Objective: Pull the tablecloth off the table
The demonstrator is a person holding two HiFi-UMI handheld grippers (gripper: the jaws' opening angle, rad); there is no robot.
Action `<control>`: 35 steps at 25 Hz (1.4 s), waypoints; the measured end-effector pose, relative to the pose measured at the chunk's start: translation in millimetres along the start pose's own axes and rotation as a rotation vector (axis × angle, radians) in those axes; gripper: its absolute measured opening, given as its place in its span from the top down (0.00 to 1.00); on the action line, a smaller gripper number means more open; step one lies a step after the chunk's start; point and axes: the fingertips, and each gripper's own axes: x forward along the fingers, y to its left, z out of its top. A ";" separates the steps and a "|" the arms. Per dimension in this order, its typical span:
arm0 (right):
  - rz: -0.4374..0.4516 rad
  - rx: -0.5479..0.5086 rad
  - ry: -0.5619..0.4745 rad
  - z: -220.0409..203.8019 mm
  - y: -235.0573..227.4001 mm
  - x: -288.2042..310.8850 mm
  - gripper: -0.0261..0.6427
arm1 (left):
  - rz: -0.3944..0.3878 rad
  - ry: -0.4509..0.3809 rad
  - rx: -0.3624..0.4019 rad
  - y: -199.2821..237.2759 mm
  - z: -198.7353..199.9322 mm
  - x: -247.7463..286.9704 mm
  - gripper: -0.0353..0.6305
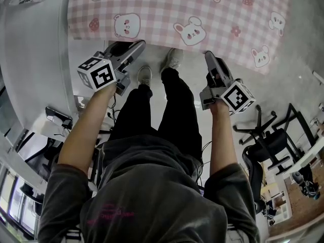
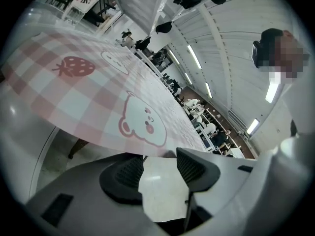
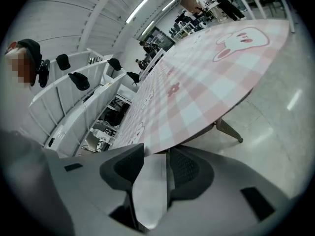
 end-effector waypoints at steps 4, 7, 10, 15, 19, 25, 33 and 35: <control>-0.004 0.013 -0.006 3.1 -2.6 3.1 0.72 | -0.025 -0.034 -0.072 0.3 6.9 2.1 0.67; 0.020 0.023 -0.010 4.1 2.4 4.8 0.73 | -0.033 -0.051 -0.111 0.0 10.5 3.0 0.72; 0.007 0.028 -0.020 5.1 2.5 2.5 0.81 | -0.038 -0.049 -0.123 -2.5 12.1 0.4 0.79; 0.020 0.022 -0.037 9.5 10.2 1.5 0.86 | -0.055 -0.046 -0.139 -5.6 13.6 -2.0 0.86; 0.038 0.029 -0.073 10.2 10.9 -4.1 0.91 | -0.076 -0.078 -0.117 -12.4 14.8 -5.5 0.90; 0.118 -0.036 -0.142 9.5 21.4 -4.8 0.95 | -0.113 -0.140 -0.046 -22.4 15.0 -9.9 0.95; 0.194 -0.223 -0.295 9.3 5.9 3.9 0.95 | -0.271 -0.318 0.152 -11.3 10.1 1.8 0.95; 0.181 -0.209 -0.312 11.5 9.2 2.3 0.95 | -0.288 -0.319 0.160 -14.7 13.9 0.5 0.95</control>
